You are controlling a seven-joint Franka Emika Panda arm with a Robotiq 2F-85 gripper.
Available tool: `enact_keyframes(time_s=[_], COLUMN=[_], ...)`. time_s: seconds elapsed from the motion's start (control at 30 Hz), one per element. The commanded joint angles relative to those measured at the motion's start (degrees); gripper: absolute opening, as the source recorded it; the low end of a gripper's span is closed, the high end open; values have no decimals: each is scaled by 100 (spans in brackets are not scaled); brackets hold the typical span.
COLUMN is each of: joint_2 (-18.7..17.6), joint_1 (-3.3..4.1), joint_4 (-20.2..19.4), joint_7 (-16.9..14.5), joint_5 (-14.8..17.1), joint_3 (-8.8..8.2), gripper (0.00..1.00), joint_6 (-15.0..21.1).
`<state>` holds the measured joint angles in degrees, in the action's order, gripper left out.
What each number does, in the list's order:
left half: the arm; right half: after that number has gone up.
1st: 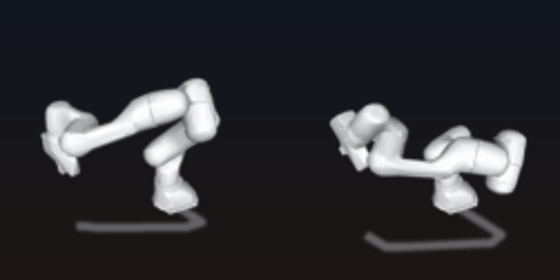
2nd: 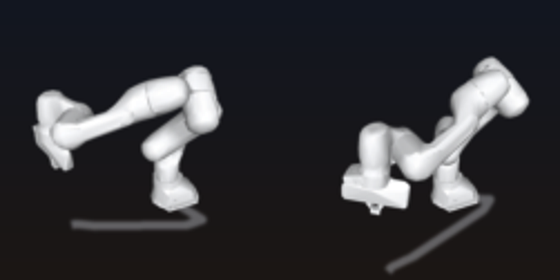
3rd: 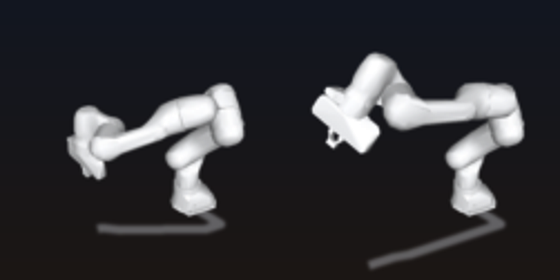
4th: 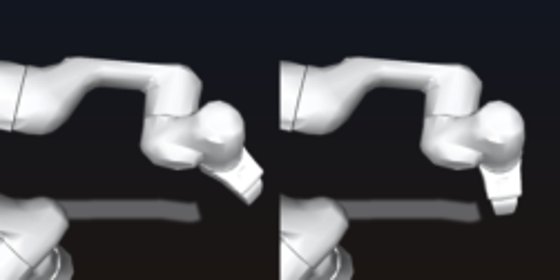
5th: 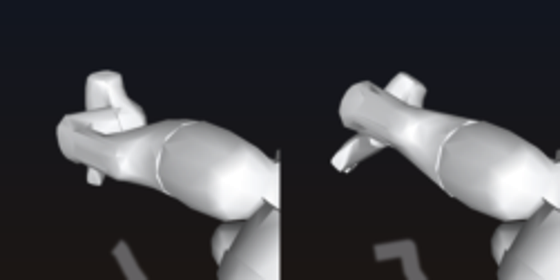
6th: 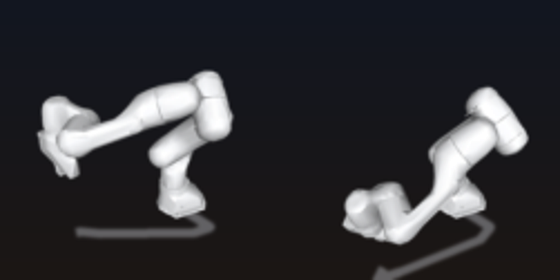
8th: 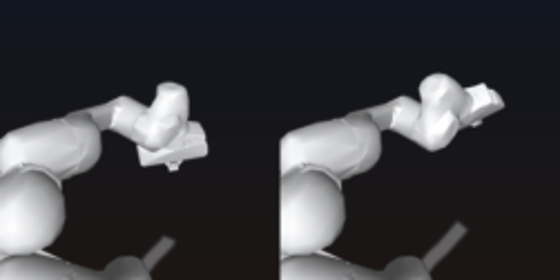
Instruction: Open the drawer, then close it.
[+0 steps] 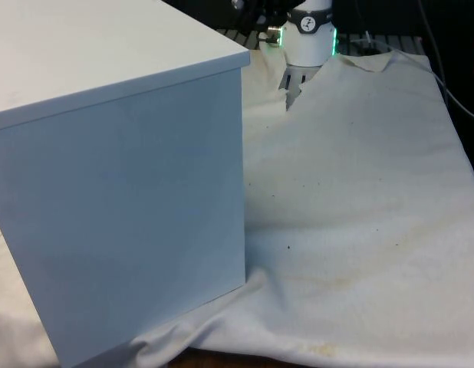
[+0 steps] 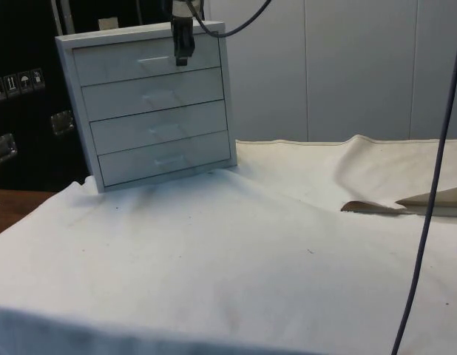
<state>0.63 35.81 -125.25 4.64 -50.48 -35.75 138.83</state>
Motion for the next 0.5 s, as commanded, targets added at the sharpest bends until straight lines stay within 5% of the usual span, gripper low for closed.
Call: enact_keyframes(time_s=[0.0, 0.47], joint_2=[0, 0], joint_1=[0, 0], joint_4=[0, 0], joint_7=[0, 0], joint_5=[6, 0], joint_3=[6, 6], gripper=[20, 95], joint_6=[0, 0])
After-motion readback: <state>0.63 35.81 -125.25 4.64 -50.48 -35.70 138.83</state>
